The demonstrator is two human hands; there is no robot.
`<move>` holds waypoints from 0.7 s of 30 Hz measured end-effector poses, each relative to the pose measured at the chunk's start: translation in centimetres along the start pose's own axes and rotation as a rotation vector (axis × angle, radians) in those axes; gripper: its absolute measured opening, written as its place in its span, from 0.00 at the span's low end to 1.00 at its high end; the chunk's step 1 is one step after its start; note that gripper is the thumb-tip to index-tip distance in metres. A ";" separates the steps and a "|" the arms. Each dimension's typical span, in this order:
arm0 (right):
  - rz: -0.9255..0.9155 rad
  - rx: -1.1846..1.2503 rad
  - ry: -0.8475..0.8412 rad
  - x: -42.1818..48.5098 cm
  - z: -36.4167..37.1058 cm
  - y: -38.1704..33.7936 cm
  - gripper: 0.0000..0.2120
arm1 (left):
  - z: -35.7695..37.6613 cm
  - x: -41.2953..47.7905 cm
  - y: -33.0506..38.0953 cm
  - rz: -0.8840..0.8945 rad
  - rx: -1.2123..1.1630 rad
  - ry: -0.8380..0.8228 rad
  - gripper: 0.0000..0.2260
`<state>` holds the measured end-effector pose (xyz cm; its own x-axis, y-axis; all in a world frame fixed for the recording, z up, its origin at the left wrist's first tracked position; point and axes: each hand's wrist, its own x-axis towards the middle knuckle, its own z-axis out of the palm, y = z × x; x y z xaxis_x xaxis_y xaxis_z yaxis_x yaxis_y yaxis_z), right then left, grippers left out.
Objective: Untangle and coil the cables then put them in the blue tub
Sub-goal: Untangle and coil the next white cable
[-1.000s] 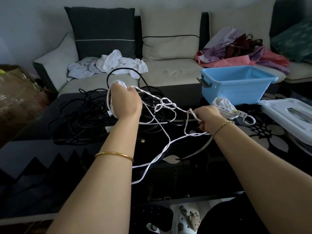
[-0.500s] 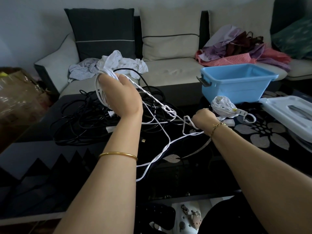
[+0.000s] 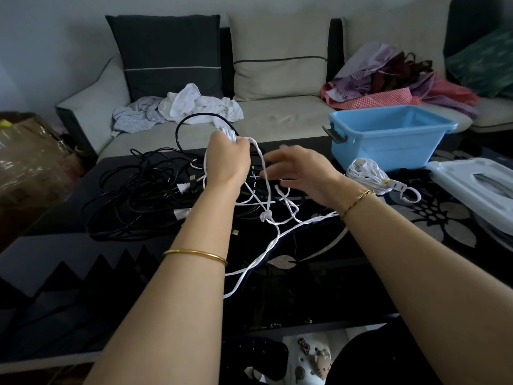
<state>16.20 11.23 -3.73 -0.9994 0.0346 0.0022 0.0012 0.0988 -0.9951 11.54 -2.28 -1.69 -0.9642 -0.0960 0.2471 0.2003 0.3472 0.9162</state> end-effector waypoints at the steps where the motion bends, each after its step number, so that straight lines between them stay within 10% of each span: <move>1: -0.004 0.058 -0.088 -0.3 0.4 -0.4 0.12 | 0.1 0.1 -0.1 0.000 0.009 -0.007 0.11; 8: -0.245 0.120 0.119 -0.4 -0.2 -0.8 0.07 | -0.7 -2.2 -0.1 -0.090 0.080 -0.398 0.08; 15: -0.209 0.118 0.186 -0.2 -1.3 0.7 0.04 | -1.7 -2.8 1.9 -0.585 -0.547 -0.889 0.13; 21: 0.062 0.305 -0.138 -0.8 -1.8 1.6 0.05 | -2.6 -1.6 1.5 -0.621 -1.397 -0.642 0.16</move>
<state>17.05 13.12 -5.12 -0.9931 -0.1056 -0.0514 0.0721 -0.2020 -0.9767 13.83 -4.02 0.09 -0.7907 0.6073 -0.0776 -0.5676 -0.6797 0.4646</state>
